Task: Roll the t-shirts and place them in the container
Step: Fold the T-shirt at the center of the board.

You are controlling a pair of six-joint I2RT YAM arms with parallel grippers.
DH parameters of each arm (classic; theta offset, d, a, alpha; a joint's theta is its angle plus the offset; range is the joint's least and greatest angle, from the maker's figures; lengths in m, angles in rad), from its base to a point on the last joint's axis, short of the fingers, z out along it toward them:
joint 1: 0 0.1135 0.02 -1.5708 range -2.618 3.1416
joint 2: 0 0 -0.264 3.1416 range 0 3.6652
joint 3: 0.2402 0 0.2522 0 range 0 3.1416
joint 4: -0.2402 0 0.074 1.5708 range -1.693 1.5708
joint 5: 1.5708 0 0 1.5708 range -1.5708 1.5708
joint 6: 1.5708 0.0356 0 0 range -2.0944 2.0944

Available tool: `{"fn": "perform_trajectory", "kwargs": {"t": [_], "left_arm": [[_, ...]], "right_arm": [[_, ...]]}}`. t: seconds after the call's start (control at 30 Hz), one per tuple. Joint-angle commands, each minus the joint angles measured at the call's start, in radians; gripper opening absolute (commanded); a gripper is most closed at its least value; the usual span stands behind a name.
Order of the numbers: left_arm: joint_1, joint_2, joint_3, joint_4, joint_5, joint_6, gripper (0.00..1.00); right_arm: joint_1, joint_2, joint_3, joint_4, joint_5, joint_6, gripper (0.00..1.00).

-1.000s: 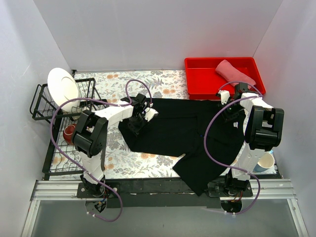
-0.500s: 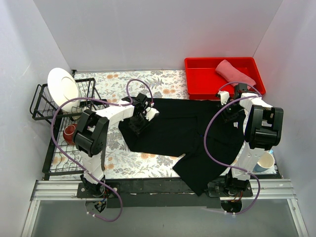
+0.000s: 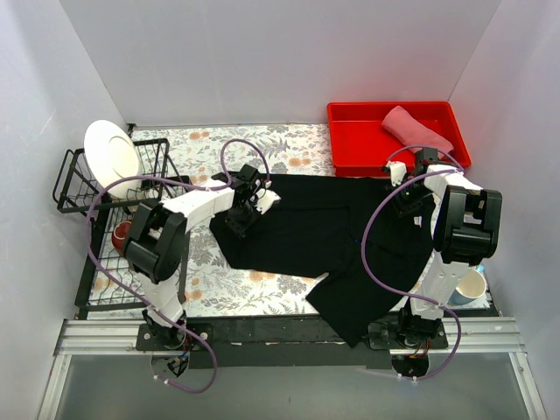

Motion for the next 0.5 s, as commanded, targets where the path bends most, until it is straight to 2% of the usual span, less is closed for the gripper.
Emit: {"fn": "perform_trajectory", "kwargs": {"t": [0.0,0.27,0.47], "left_arm": [[-0.003,-0.180,-0.046,-0.037,-0.059,0.020,0.00],[0.007,-0.316,-0.215,-0.066,-0.114,0.002,0.01],[0.007,-0.288,-0.200,-0.065,-0.100,0.009,0.04]], "right_arm": [[-0.005,0.029,-0.012,0.010,0.022,-0.010,0.36],[-0.008,0.069,0.002,0.018,0.016,-0.003,0.35],[-0.010,0.092,0.019,0.029,0.045,0.001,0.35]]}}
